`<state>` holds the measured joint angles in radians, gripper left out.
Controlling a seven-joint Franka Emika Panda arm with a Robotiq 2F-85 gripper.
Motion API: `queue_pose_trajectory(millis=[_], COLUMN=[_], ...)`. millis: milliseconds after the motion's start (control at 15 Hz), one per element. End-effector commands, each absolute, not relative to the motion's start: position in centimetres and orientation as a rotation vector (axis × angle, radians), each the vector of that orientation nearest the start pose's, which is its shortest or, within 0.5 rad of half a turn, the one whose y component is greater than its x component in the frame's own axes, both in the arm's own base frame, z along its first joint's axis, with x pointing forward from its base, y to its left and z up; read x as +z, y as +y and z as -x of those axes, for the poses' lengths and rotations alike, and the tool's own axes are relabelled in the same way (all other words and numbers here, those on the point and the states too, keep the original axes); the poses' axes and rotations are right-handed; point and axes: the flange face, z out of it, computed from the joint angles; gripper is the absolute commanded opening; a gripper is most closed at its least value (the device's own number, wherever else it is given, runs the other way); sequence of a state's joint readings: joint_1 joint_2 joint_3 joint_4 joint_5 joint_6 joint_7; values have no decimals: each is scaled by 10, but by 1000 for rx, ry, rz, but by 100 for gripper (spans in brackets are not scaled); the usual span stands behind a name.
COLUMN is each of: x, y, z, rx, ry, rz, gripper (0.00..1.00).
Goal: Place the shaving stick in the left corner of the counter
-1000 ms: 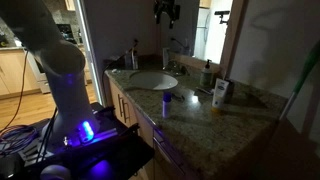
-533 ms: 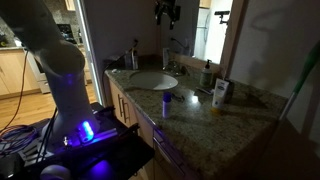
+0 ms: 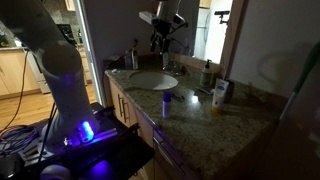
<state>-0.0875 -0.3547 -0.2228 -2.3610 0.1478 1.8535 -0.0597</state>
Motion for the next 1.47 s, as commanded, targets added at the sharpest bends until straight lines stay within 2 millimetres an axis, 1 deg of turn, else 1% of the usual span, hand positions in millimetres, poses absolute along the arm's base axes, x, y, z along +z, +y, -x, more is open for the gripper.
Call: queue_pose_trajectory(millis=[0, 67, 133, 200, 333, 467, 533, 600, 667, 733, 933, 1000, 1067, 1133, 1400], x=[441, 438, 438, 418, 390, 367, 356, 379, 367, 363, 374, 362, 349, 342, 316], y=[-122, -122, -121, -120, -122, -124, -128, -120, -120, -119, -119, -121, -127, -131, -148], z=[-396, -388, -384, -399, -415, -432, -440, -426, -430, -431, -430, -433, -432, -430, -420], rx=[176, 168, 160, 191, 172, 131, 124, 125, 139, 153, 122, 148, 148, 144, 6], ry=[436, 450, 457, 595, 781, 952, 1037, 910, 931, 928, 923, 980, 1102, 1195, 1479], rz=[2858, 2853, 2849, 2878, 2850, 2823, 2809, 2835, 2837, 2840, 2838, 2828, 2778, 2727, 2606], gripper=[100, 100, 100, 100, 100, 100, 100, 100, 100, 100, 100, 100, 100, 100, 100])
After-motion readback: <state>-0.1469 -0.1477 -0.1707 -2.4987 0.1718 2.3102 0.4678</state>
